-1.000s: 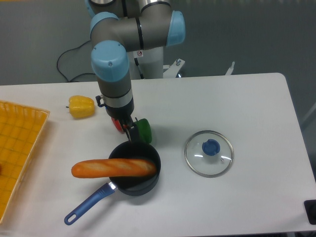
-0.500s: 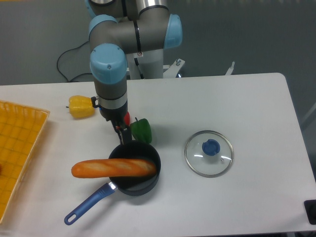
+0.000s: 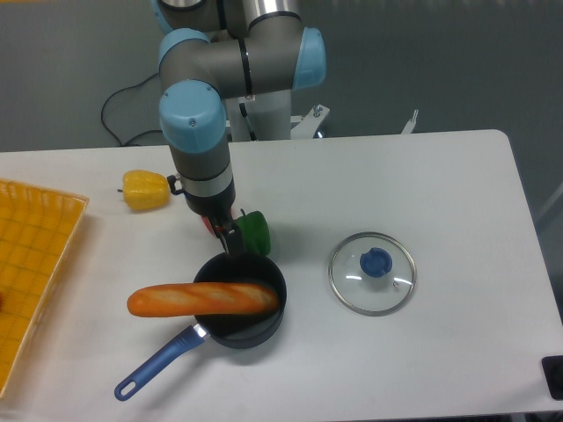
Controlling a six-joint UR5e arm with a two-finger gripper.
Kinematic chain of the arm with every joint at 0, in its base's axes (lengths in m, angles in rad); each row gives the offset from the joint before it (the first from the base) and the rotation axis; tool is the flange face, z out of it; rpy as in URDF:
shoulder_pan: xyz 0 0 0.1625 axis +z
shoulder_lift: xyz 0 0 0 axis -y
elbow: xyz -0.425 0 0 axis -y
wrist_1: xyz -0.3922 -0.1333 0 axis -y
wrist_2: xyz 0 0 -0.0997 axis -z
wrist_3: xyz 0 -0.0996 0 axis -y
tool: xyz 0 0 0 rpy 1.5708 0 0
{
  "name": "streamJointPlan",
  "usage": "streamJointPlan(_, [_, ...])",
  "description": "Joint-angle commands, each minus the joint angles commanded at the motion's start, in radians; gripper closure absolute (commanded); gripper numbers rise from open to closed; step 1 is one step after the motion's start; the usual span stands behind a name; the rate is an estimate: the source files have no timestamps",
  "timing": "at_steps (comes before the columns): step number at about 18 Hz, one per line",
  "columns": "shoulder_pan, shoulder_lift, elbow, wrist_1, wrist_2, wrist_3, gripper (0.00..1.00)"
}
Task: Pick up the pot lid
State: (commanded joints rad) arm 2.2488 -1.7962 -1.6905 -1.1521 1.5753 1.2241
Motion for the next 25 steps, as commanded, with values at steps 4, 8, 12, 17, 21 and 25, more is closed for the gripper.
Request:
streamJointPlan(4, [0.037, -0.006, 0.02, -0.005, 0.034, 0.015, 0.0])
streamJointPlan(8, [0.08, -0.011, 0.015, -0.006, 0.038, 0.113, 0.0])
streamJointPlan(12, [0.091, -0.026, 0.015, -0.003, 0.066, 0.117, 0.0])
streamJointPlan(17, [0.132, -0.048, 0.012, -0.003, 0.068, 0.123, 0.0])
streamJointPlan(21, [0.164, -0.074, 0.012, 0.005, 0.066, 0.16, 0.0])
streamJointPlan(25, [0.192, -0.075, 0.008, 0.005, 0.061, 0.184, 0.0])
